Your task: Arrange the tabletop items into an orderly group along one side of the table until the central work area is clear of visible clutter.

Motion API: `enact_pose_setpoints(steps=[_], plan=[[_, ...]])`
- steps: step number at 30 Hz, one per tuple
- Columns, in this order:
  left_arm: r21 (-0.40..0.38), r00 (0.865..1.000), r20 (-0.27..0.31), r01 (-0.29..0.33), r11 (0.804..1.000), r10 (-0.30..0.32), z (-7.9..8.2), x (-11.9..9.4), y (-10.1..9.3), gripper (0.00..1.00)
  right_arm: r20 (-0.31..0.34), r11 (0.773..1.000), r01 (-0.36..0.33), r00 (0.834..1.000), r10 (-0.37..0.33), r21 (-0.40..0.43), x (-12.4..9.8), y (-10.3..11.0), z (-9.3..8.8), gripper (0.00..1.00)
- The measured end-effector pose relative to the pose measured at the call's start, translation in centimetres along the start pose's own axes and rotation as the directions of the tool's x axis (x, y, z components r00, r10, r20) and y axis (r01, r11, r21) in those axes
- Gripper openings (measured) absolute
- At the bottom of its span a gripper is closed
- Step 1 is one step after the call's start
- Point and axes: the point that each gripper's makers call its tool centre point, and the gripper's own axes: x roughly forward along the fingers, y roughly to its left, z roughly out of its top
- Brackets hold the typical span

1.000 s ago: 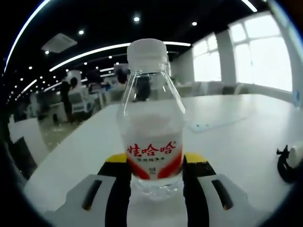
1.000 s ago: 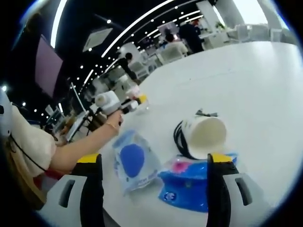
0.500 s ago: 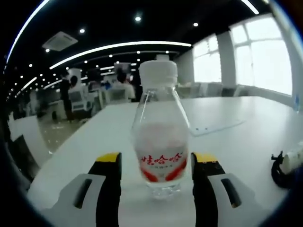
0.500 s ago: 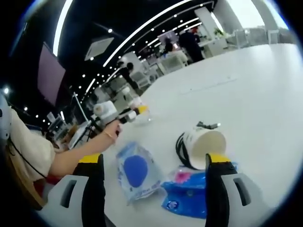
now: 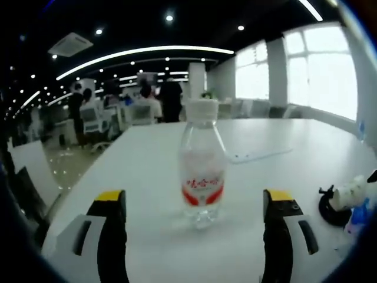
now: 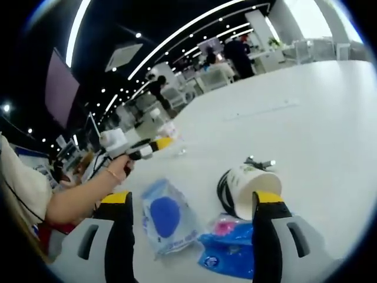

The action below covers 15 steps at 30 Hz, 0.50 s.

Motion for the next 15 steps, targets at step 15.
enact_pose_setpoints(steps=[15], plan=[[0.06, 0.997, -0.011, 0.08, 0.995, -0.079, 1.6, -3.8, -2.2, 0.99, -0.048, 0.997, 0.045, 0.998, -0.042, 0.07, 1.7, -1.4, -0.3, 0.77]])
